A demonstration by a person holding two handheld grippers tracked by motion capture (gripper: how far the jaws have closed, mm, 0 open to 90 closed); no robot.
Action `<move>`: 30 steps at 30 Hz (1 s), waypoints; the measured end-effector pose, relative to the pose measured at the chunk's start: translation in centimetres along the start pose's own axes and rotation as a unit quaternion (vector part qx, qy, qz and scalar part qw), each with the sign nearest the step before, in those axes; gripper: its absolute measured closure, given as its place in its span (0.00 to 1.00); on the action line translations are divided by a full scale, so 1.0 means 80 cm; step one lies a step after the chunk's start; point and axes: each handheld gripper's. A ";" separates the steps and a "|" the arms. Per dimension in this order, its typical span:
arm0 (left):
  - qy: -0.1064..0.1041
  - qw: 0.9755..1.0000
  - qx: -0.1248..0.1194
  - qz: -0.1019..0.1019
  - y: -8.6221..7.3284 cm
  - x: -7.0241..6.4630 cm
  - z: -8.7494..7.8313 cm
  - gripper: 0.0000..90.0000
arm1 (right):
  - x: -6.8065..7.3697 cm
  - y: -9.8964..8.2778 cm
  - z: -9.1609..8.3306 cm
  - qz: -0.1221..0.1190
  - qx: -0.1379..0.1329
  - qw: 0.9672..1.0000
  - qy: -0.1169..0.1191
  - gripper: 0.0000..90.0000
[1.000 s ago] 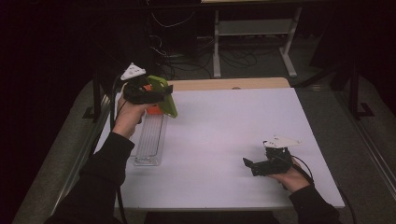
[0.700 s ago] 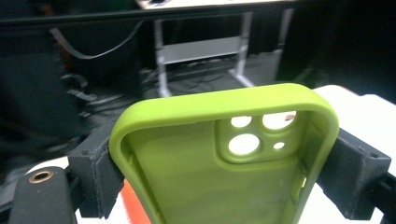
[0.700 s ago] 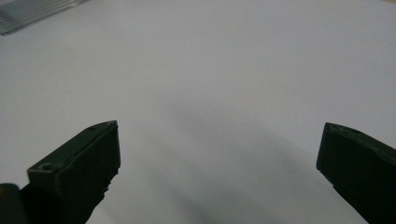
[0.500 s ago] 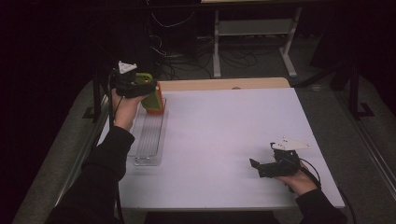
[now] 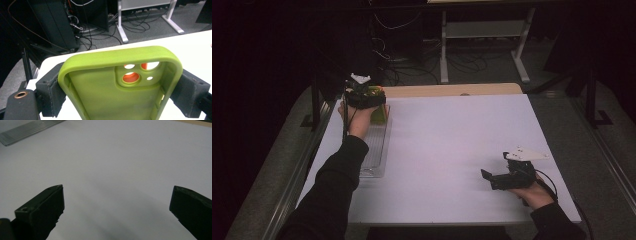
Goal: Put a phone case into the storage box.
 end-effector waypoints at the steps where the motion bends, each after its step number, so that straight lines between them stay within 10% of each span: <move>1: 0.005 1.000 0.000 0.001 -0.002 0.000 0.002 0.14 | 0.000 0.000 0.000 0.000 0.000 1.000 0.000 0.00; 10: 0.020 1.000 0.013 -0.006 -0.011 0.003 0.016 0.13 | 0.002 0.001 0.000 0.002 -0.001 1.000 0.002 0.00; 30: -0.056 0.998 0.022 -0.006 -0.002 0.026 -0.014 0.02 | 0.003 0.002 0.001 0.000 0.001 1.000 0.002 0.00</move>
Point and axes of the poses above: each handheld gripper's, and its own axes: z roughly forward along the jaws, y roughly out of its top, x roughly to its left, and after that the axes turned 15 degrees about -z, right-handed
